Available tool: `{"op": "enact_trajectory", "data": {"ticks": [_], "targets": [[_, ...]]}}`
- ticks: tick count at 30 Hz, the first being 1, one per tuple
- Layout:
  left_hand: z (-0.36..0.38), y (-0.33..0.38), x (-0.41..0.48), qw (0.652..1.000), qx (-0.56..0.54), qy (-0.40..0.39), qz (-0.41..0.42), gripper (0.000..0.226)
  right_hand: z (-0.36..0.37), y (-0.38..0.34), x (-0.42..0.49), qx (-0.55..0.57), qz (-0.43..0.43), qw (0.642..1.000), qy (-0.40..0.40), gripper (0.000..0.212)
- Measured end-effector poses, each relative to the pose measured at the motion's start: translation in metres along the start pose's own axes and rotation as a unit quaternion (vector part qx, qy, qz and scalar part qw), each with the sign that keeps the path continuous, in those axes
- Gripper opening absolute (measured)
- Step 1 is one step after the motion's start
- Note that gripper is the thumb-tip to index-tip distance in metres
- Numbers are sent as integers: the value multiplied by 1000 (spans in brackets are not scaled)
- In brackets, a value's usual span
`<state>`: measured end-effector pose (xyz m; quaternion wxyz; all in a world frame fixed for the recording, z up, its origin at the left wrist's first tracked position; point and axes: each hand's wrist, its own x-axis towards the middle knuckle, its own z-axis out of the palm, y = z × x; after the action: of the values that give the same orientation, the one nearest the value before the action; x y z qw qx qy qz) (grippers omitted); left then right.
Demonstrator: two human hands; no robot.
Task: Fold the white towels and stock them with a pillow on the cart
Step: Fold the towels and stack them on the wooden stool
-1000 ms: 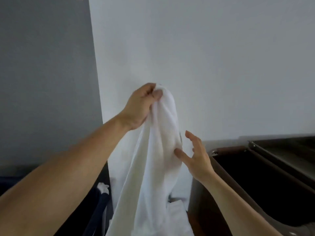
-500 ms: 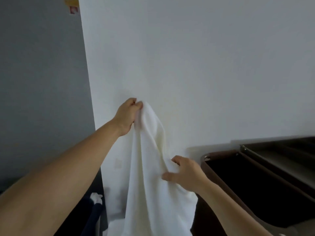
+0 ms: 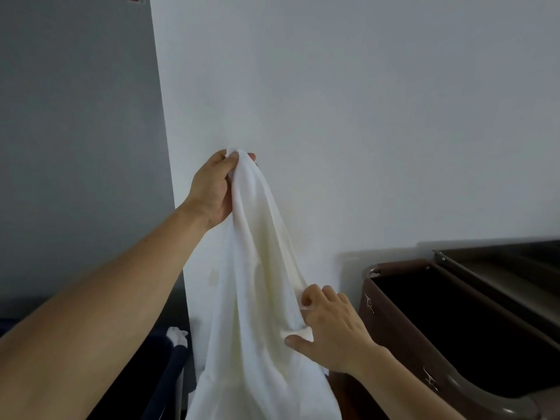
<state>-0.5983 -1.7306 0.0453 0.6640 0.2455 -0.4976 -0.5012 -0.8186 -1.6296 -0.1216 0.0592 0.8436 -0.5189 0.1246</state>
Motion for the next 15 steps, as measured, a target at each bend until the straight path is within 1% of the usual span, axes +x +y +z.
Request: {"op": "enact_trajectory", "data": {"ticks": [2, 4, 6, 9, 11, 13, 15], "targets": [[-9, -5, -1, 1000, -7, 18, -5, 14, 2, -1, 0, 101, -12, 995, 1, 50], [-18, -11, -3, 999, -13, 29, -14, 13, 6, -5, -1, 179, -13, 983, 30, 47], [-25, -17, -6, 999, -14, 33, -23, 15, 10, -11, -2, 192, -16, 980, 51, 47], [-28, -21, -10, 999, -5, 35, -28, 25, 19, -21, -2, 125, -95, 983, 99, 43], [-29, -22, -13, 999, -2, 34, -29, 25, 24, -26, -3, 123, -119, 980, 104, 37], [-32, -23, -14, 999, -7, 32, -32, 24, 25, -31, -4, 176, -90, 976, 88, 40], [-35, -23, -17, 999, -10, 34, -35, 26, 28, -30, -4, 218, -40, 971, 88, 38]]}}
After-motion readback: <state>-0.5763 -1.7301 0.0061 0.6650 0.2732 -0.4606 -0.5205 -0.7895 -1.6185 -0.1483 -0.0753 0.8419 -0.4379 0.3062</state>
